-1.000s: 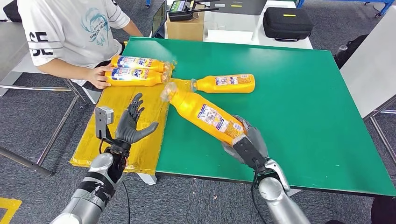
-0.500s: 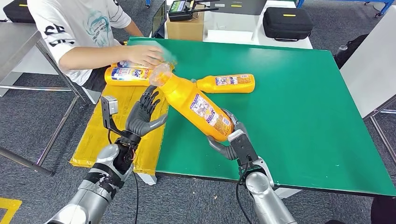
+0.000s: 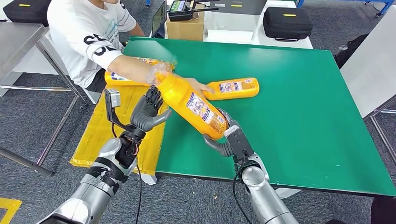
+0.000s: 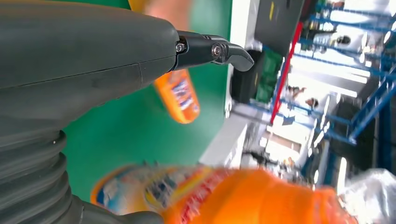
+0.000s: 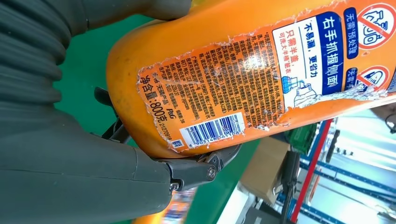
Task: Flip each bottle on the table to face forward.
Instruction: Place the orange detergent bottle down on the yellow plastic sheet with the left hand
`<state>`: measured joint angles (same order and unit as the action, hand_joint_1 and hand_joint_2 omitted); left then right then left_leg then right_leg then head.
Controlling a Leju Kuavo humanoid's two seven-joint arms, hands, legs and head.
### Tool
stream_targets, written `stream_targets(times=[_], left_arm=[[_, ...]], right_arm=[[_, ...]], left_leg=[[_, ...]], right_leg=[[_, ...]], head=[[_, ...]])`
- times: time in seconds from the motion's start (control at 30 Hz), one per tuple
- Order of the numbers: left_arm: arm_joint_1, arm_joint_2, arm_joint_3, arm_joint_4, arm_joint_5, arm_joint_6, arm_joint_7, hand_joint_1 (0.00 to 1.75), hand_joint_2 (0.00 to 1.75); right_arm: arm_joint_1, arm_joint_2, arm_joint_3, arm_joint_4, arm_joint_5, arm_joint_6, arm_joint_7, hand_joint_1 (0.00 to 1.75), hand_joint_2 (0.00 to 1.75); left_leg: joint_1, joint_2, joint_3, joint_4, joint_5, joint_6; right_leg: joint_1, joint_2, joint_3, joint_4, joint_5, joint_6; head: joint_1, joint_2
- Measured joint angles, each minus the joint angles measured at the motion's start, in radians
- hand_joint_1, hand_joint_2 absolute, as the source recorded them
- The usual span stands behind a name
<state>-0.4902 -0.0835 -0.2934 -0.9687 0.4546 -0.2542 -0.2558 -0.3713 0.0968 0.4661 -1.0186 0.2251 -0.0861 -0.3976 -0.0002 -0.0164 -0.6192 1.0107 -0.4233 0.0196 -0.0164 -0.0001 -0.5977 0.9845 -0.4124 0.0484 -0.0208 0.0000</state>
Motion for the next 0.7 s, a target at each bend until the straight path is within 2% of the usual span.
stream_targets(times=[0.33, 0.7], left_arm=[[-0.023, 0.003, -0.061, -0.048, 0.061, -0.010, 0.060, 0.00, 1.75], [-0.048, 0.011, -0.110, -0.067, 0.075, -0.034, 0.078, 0.00, 1.75]], right_arm=[[-0.055, 0.000, 0.004, 0.112, 0.004, 0.014, -0.016, 1.75, 1.75], [-0.109, 0.000, 0.006, 0.213, 0.025, 0.037, -0.011, 1.75, 1.75]], left_leg=[[0.000, 0.000, 0.000, 0.000, 0.000, 0.000], [0.000, 0.000, 0.000, 0.000, 0.000, 0.000]], right_leg=[[0.000, 0.000, 0.000, 0.000, 0.000, 0.000], [0.000, 0.000, 0.000, 0.000, 0.000, 0.000]], head=[[0.000, 0.000], [0.000, 0.000]])
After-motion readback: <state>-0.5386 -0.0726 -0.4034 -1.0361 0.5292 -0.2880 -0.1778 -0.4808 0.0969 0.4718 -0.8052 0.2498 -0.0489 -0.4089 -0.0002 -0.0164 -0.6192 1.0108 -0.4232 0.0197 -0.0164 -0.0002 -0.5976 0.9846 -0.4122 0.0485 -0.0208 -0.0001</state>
